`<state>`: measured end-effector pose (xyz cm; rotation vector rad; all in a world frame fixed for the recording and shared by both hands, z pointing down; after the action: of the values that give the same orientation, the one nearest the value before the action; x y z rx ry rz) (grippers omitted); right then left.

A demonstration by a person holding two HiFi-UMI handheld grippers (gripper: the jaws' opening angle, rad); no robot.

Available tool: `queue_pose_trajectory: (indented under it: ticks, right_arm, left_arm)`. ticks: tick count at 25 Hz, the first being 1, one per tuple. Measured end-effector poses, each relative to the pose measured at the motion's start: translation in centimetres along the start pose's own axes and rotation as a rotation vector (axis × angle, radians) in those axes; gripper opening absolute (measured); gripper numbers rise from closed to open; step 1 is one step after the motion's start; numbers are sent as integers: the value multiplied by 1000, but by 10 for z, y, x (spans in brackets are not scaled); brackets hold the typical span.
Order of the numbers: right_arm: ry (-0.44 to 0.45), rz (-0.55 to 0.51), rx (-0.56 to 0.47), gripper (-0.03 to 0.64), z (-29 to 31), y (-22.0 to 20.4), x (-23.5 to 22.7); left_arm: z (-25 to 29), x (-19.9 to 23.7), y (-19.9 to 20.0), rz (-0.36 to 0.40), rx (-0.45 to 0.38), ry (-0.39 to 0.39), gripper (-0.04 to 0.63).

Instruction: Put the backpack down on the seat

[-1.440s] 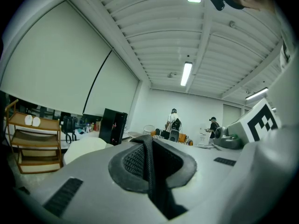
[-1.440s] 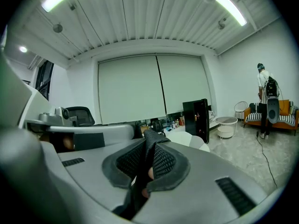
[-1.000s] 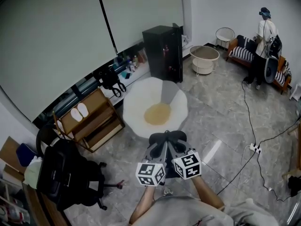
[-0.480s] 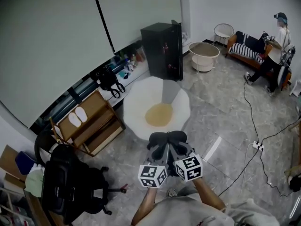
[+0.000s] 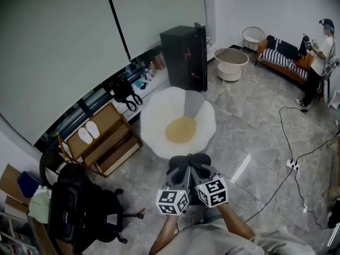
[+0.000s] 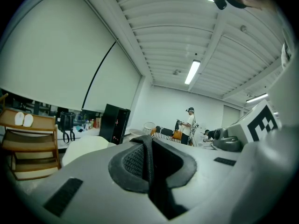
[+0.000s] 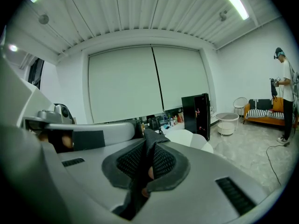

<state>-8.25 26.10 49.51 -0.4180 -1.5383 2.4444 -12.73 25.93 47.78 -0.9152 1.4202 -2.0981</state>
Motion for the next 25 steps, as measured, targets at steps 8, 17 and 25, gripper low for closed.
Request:
queue_pose_trajectory:
  ticks: [8, 17, 25]
  right_arm:
    - [-6, 5, 20, 43, 13, -5, -9]
    - [-18, 14, 14, 43, 49, 12, -43]
    - [-12, 9, 16, 43, 105, 47, -88]
  left_arm:
    - [14, 8, -6, -15, 18, -9, 46]
    - [58, 30, 8, -20, 22, -29, 46]
    - [121, 66, 40, -16, 30, -29, 46]
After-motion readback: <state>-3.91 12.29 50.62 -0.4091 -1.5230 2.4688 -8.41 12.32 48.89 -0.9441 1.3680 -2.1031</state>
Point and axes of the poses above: the fingertips, and each gripper's own axes: z forward along the fingers, x to its left, y out of its top, the point moved 2 cm from there along -z, backward along the fingers, and after that the axes turned 9 degrees about x, right-handed, at the moved point
